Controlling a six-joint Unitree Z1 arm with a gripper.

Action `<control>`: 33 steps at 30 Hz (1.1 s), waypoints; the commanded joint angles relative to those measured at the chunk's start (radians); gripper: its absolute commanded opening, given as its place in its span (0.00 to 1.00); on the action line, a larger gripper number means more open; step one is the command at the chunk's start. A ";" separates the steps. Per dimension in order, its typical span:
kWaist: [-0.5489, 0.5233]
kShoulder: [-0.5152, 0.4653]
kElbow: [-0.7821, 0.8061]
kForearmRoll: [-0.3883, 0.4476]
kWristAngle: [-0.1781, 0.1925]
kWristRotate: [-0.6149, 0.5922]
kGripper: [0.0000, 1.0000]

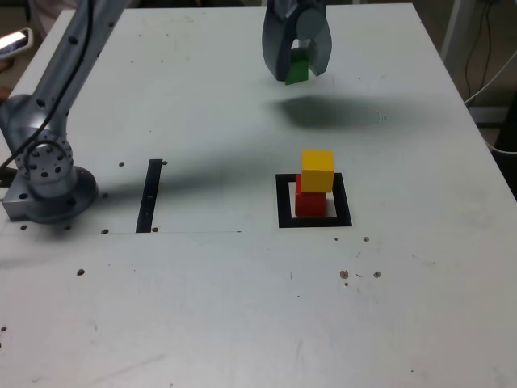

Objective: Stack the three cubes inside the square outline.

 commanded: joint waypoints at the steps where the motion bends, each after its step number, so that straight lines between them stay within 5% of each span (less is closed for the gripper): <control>1: -0.015 -0.039 0.018 0.014 -0.006 0.001 0.30; 20: -0.237 -0.196 0.157 0.027 -0.071 -0.031 0.30; 33: -0.434 -0.243 0.200 0.027 -0.069 -0.126 0.30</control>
